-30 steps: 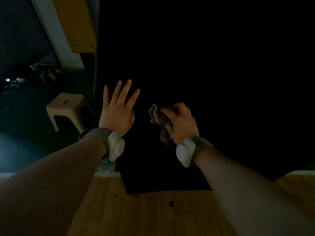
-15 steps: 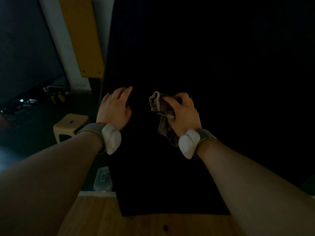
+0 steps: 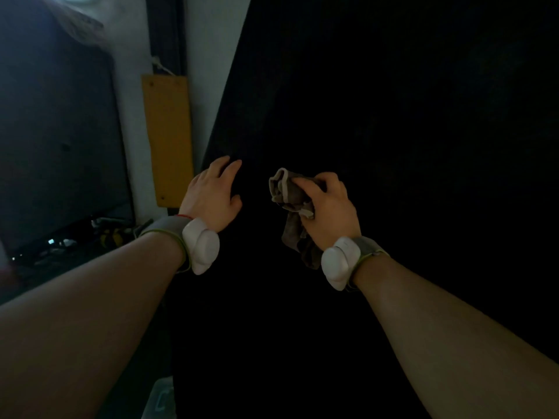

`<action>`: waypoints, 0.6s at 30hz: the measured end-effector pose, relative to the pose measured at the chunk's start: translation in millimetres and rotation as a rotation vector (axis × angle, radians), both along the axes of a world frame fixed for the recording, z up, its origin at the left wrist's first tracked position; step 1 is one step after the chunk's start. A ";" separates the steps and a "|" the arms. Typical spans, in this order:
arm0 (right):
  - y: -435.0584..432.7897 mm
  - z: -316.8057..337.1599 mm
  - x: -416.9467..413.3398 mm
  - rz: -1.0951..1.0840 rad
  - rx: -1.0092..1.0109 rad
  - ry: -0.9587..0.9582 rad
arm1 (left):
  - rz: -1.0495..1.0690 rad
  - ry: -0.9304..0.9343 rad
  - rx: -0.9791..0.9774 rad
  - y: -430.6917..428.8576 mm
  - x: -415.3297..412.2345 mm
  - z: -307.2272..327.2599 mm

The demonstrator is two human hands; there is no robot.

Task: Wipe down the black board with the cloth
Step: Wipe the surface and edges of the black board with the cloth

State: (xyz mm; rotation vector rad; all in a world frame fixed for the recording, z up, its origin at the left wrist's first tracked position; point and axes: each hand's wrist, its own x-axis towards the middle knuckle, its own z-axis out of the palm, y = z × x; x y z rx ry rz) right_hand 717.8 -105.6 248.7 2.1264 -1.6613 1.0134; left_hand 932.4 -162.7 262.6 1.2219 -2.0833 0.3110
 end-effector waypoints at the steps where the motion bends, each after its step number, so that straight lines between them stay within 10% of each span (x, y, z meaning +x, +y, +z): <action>1: 1.6 10.8 -1.2 -0.002 -0.016 0.003 | 0.003 0.004 -0.016 1.2 -1.6 10.5; 18: 12.8 136.9 4.6 -0.032 -0.268 -0.004 | -0.039 0.066 -0.208 -10.5 -5.1 125.3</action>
